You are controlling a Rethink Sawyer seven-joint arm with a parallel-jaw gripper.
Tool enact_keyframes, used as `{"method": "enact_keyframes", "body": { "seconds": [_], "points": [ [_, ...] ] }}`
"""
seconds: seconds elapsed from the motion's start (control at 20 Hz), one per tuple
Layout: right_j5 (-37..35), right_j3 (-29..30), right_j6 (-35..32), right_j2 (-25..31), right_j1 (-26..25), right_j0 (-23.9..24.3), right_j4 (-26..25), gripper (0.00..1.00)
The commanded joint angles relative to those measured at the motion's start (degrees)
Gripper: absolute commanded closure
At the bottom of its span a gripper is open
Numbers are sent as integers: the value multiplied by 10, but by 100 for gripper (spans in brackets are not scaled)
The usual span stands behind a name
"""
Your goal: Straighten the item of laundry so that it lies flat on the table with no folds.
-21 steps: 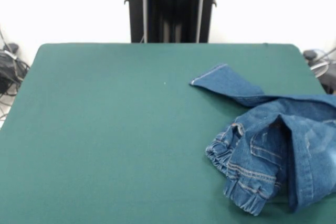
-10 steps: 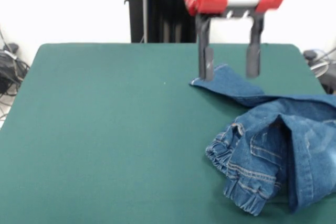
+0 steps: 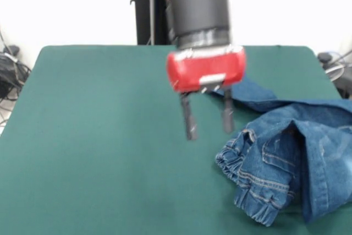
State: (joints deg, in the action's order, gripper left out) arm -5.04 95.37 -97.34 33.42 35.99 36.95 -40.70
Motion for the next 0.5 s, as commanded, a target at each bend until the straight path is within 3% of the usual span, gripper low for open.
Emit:
{"method": "enact_keyframes", "body": {
  "seconds": [0.05, 0.3, 0.5],
  "points": [
    [31, 39, 53, 99, -170, 105, -117, 0],
    [50, 27, 39, 116, -178, 112, -169, 0],
    [22, 35, 33, 129, -167, 119, -163, 0]
  ]
}}
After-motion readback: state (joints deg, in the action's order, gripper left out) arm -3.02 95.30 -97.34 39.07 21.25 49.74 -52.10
